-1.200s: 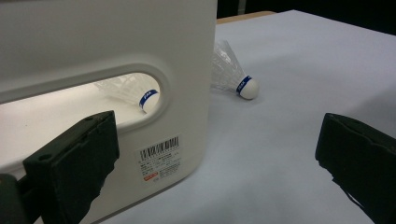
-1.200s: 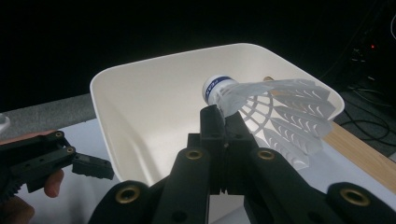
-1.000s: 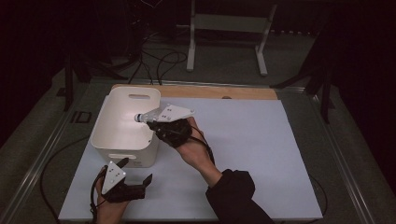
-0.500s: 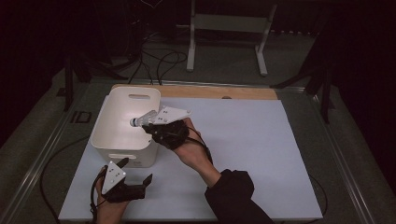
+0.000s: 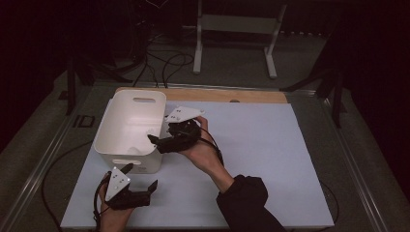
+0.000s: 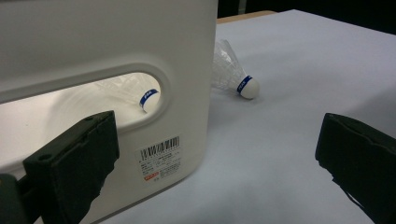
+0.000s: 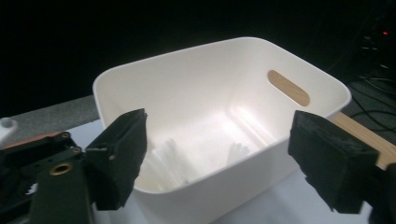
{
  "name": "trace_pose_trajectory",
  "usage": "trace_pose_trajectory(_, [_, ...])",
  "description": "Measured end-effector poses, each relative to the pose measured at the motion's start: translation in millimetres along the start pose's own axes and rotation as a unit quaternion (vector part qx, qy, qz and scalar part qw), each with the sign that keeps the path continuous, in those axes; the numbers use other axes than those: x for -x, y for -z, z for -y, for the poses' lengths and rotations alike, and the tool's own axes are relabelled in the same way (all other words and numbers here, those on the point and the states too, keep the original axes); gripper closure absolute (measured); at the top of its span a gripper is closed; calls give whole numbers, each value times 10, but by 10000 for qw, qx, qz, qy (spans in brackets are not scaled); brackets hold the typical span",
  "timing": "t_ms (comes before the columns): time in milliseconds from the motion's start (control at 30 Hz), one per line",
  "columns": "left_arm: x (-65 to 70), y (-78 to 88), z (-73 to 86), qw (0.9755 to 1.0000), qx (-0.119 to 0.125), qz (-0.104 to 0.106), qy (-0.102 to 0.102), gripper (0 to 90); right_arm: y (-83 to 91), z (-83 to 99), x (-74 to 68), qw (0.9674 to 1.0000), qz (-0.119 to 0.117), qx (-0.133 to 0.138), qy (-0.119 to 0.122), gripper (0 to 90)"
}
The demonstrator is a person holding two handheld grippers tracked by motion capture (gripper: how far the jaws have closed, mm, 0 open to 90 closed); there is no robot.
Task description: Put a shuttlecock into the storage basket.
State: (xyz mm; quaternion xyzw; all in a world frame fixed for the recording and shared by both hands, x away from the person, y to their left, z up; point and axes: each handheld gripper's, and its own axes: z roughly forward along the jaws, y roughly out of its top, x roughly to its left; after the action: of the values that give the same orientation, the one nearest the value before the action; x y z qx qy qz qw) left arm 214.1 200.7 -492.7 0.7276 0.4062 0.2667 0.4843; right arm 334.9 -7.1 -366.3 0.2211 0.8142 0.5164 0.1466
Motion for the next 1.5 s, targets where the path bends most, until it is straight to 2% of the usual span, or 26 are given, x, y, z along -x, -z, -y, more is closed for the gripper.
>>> trace_pose_trajectory(733, [4,0,0,10000,2,13,-1,1,-9,70,116,9995,271,-83,-139,109])
trace_pose_trajectory(1500, [10,0,2,10000,10,17,8,1,2,125,240,9983,511,-110,-262,86])
